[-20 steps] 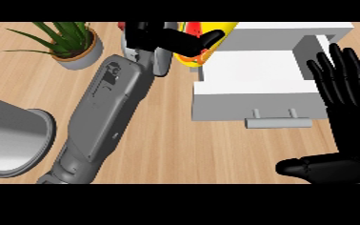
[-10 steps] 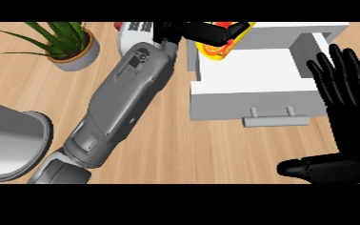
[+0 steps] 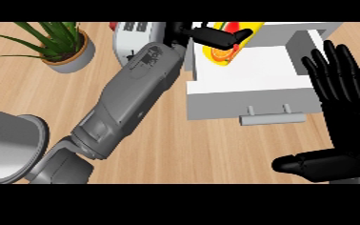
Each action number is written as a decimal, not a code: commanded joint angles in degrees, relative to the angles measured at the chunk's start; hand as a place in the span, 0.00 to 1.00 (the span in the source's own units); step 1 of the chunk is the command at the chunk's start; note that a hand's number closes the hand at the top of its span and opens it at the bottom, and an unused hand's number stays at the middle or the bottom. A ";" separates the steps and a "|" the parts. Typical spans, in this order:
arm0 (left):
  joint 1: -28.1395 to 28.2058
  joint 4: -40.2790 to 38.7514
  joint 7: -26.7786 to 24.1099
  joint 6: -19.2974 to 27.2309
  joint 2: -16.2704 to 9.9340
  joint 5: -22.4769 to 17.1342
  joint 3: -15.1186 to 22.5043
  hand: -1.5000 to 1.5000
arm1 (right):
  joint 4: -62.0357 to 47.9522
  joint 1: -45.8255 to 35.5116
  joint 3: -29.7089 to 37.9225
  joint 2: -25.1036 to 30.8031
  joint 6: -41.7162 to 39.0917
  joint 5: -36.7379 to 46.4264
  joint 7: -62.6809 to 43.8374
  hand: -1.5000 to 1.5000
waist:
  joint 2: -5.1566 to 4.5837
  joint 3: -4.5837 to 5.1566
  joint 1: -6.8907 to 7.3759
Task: Pick up the cup, place it into the drawer and close the drawer
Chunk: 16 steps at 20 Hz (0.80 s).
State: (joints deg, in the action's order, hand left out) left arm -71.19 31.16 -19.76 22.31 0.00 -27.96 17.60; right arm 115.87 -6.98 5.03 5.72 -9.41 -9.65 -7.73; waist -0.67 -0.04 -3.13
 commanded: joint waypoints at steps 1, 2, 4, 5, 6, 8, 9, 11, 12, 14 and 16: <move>-0.79 -4.24 -1.79 1.18 0.00 -2.44 4.61 1.00 | 3.23 3.66 -3.83 -2.47 0.90 2.46 0.12 0.00 | -0.06 -0.01 -1.02; -2.15 -4.25 -0.06 2.21 0.00 -3.55 6.32 1.00 | 1.87 2.34 -1.39 -0.43 -0.84 -0.04 0.15 0.00 | -0.09 -0.03 -1.17; -3.96 -6.14 -0.48 2.25 0.00 -4.07 7.34 1.00 | -0.24 -1.72 1.71 2.02 -1.68 -2.89 -1.74 0.00 | -0.45 -0.05 -1.90; -4.08 -6.42 -0.34 2.54 0.00 -4.96 8.59 1.00 | -0.47 -1.11 -0.70 0.18 -0.87 -1.18 -1.00 0.00 | -0.55 -0.06 -2.30; -4.23 -6.52 -1.14 2.53 0.00 -5.69 8.54 1.00 | 3.17 0.39 -1.21 -0.14 -0.51 -1.84 -2.67 0.00 | -0.42 -0.04 -2.52; -3.10 -3.88 1.46 5.08 0.00 -7.28 13.13 1.00 | -2.71 -0.42 -1.38 -0.99 -0.86 0.37 2.16 0.00 | -0.36 -0.08 -2.07; -4.70 -7.43 1.42 4.60 0.00 -6.28 12.99 1.00 | -2.33 -2.01 -1.15 -0.30 -0.92 -0.28 0.74 0.00 | -0.70 -0.09 -2.66; -5.01 -8.71 1.58 4.08 0.00 -5.80 14.15 1.00 | -1.02 1.13 -1.69 -0.13 -1.98 0.10 1.77 0.00 | -0.54 -0.09 -2.47; -3.51 -9.08 0.35 5.43 0.00 -4.95 16.28 1.00 | -0.68 -1.98 -1.57 -0.47 -0.70 -0.57 -0.12 0.00 | -0.72 -0.08 -2.97; -5.84 -9.18 3.27 5.95 0.00 -5.38 17.54 0.00 | -0.95 -2.61 0.73 1.58 -2.07 -3.21 -1.63 0.00 | -0.69 -0.08 -3.06; -4.61 -7.72 3.52 6.10 0.00 -7.09 18.79 0.00 | -1.88 -3.09 0.34 0.60 -2.04 -3.03 0.47 0.00 | -0.85 -0.10 -3.30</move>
State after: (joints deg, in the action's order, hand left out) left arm -75.94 23.28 -17.33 27.81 0.00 -33.76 33.65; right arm 115.19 -8.67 4.44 6.07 -11.02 -11.49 -7.90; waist -1.33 -0.12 -6.13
